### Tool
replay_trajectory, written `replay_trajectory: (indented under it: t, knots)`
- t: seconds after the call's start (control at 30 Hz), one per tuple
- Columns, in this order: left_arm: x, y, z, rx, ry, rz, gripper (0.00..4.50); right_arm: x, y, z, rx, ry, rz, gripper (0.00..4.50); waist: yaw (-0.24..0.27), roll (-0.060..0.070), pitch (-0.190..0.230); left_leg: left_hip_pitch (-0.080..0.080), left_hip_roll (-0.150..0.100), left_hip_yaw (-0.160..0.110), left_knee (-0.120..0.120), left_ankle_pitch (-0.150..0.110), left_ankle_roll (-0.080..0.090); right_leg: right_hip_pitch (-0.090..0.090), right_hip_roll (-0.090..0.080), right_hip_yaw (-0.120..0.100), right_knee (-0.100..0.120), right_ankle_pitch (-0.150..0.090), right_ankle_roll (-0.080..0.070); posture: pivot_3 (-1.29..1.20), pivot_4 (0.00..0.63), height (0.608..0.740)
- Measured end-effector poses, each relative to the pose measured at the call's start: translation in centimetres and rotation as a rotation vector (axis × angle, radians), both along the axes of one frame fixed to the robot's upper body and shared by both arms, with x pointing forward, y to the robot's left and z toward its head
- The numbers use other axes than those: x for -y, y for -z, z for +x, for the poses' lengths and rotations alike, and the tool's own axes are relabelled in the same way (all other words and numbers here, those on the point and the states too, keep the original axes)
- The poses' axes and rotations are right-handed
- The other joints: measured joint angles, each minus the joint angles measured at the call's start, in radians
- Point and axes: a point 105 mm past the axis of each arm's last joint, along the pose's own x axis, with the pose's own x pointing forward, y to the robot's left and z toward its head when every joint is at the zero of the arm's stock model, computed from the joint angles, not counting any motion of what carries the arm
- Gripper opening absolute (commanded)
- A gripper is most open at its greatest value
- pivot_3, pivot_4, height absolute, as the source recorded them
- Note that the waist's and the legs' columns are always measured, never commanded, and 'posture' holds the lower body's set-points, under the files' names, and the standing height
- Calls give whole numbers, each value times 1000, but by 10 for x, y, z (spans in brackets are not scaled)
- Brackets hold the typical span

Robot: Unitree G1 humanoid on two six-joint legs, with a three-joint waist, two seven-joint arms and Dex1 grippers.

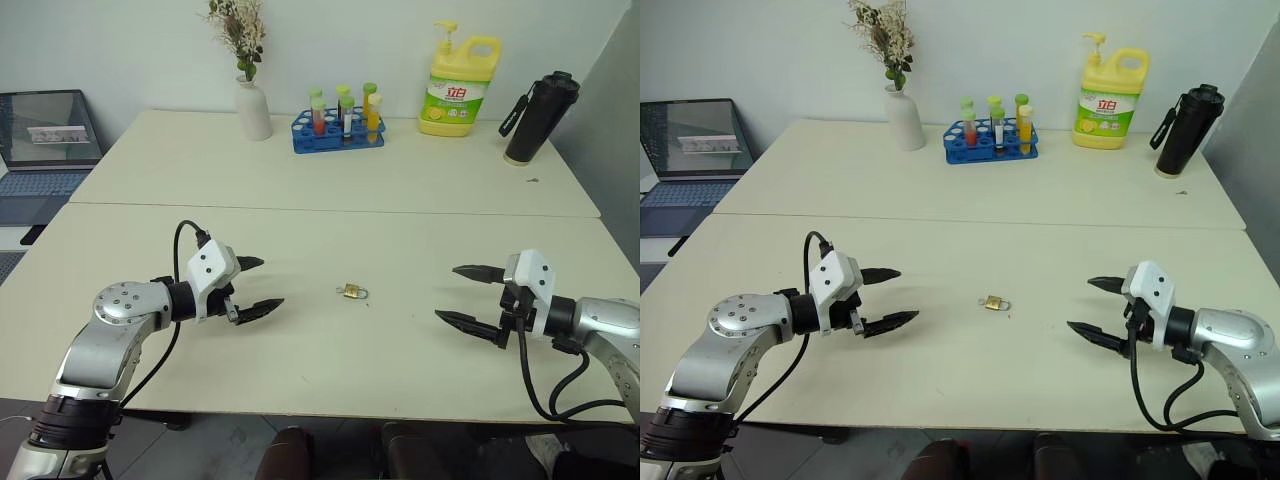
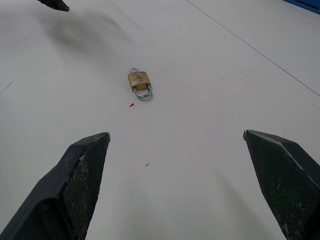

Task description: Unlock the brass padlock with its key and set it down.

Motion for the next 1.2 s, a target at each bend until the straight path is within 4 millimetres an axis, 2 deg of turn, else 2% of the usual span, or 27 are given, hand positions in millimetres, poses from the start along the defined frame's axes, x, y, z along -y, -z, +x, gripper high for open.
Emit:
replay_trajectory:
  t: [0.47,0.6,0.8,1.0,1.1,1.2]
  knots:
    - [2,1,-2,-5,25,2,4493,1,1,0,6,5,-16,4500,0,0,0,0,0,0,0,0,0,0,0,0,0,0,0,0,150,740]
    - [0,2,-6,-62,54,-13,4493,1,2,0,1,1,-17,4500,-1,0,0,0,0,0,0,0,0,0,0,0,0,0,0,0,150,740]
    - [-4,3,-7,-66,75,-9,4493,-8,10,-2,-26,-35,-16,4500,-1,0,0,0,0,0,0,0,0,0,0,0,0,0,0,0,150,740]
    - [3,-15,-6,21,177,53,4493,-37,17,10,-26,-81,-84,4500,-4,0,0,0,0,-1,0,0,0,0,0,-1,1,0,0,0,150,740]
    - [8,-22,-7,58,241,81,4493,-62,13,20,-15,-100,-75,4500,-7,0,0,0,0,-1,0,0,0,0,0,0,2,0,-1,0,150,740]
    - [9,-21,-4,74,253,104,4493,-85,13,27,4,-117,-76,4500,-6,0,0,0,0,-1,0,0,0,-1,0,-1,2,0,-1,0,150,740]
